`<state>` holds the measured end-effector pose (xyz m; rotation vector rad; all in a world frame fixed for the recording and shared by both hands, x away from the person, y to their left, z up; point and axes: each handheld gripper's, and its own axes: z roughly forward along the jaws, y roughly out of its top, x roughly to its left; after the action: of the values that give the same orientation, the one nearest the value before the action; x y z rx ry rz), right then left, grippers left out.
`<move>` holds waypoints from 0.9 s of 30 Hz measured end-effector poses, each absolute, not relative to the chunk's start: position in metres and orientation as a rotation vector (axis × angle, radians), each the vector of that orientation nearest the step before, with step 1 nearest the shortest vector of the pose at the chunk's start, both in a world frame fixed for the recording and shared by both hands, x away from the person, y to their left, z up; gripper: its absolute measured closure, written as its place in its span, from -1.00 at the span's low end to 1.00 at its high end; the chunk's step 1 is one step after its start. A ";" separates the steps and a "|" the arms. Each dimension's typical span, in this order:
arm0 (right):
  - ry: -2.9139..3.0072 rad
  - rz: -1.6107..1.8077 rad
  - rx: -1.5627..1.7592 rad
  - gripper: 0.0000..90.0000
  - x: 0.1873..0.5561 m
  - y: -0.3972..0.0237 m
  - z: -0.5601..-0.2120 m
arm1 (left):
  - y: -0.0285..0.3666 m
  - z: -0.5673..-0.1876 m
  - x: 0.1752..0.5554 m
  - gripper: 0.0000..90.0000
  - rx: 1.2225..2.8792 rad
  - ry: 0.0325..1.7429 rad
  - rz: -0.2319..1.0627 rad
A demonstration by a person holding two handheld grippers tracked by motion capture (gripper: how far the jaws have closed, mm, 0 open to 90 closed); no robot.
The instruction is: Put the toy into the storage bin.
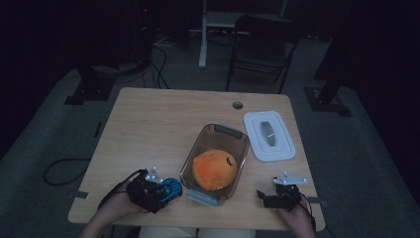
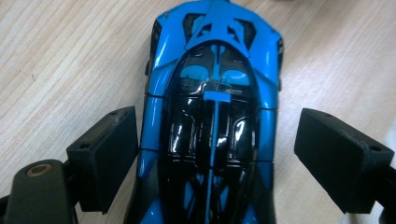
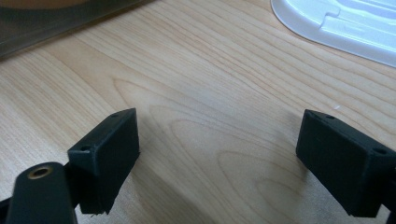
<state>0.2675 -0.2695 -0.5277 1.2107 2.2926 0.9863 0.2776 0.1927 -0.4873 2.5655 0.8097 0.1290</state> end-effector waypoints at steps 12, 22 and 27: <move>2.285 0.982 1.222 -0.73 0.268 -0.268 -0.528 | 0.190 -0.495 0.280 -0.43 2.604 0.787 0.169; 2.306 0.973 1.192 -0.73 0.267 -0.250 -0.526 | 0.194 -0.487 0.282 -0.36 2.586 0.828 0.156; 2.302 1.041 1.162 -0.73 0.266 -0.231 -0.520 | 0.199 -0.484 0.287 -0.36 2.586 0.854 0.161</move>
<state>0.2661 -0.2309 -0.5200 1.1621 2.3020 1.0408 0.2867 0.1985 -0.4839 2.5858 0.8543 0.1612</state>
